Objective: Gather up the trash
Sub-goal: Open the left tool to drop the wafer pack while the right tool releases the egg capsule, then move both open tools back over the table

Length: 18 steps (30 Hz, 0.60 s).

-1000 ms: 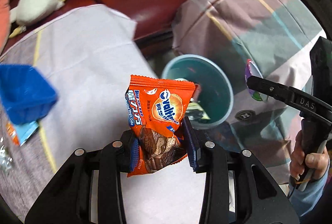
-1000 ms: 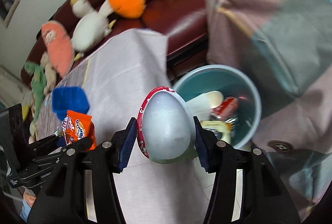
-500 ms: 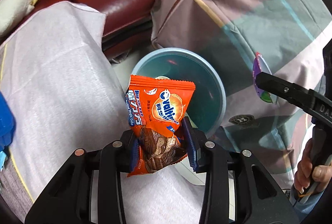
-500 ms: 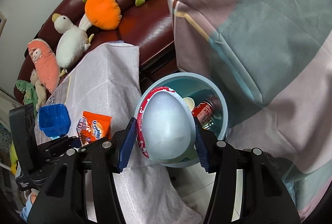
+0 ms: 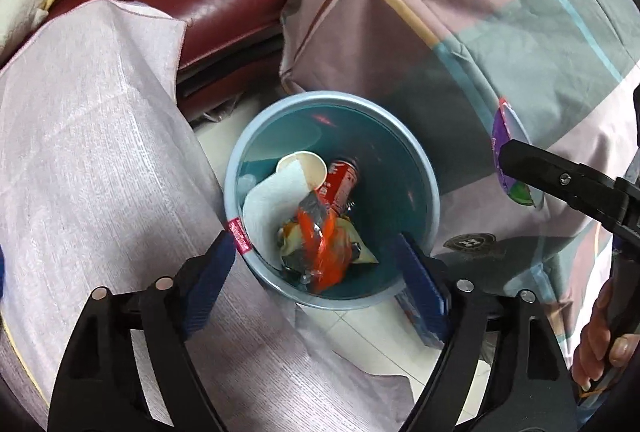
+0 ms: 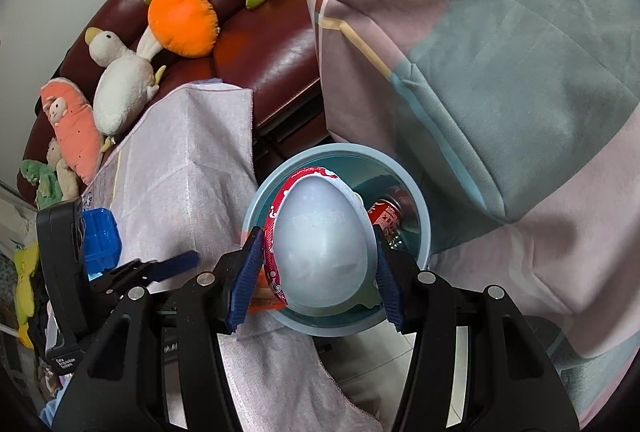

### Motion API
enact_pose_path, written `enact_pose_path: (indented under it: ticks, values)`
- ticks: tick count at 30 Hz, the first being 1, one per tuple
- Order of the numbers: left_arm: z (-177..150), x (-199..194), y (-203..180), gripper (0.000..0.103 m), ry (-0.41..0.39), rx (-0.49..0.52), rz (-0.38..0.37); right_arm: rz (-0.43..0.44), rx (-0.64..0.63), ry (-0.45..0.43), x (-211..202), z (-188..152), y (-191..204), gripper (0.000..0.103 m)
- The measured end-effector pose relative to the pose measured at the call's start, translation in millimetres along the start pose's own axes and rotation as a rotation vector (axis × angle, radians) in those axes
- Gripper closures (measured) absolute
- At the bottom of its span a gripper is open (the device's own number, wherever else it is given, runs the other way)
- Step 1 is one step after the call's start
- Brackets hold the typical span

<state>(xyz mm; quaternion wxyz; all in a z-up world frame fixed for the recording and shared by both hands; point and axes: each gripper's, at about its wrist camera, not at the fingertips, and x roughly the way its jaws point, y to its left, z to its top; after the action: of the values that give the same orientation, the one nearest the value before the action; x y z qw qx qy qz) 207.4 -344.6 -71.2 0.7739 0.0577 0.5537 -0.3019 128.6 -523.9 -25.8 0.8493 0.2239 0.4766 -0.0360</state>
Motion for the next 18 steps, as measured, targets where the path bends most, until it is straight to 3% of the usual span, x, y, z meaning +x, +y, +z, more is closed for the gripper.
enact_pose_path:
  ticks: [15,18]
  values:
    - [-20.2,-26.8,34.5,0.013,-0.027,-0.064,0.038,-0.018,-0.025,0.042,19.8,-2.1,17.2,0.051]
    - [-24.1,-31.4,40.8,0.012,-0.033,-0.074,0.042,-0.015,-0.03,0.051,23.7,-3.5,24.1,0.039]
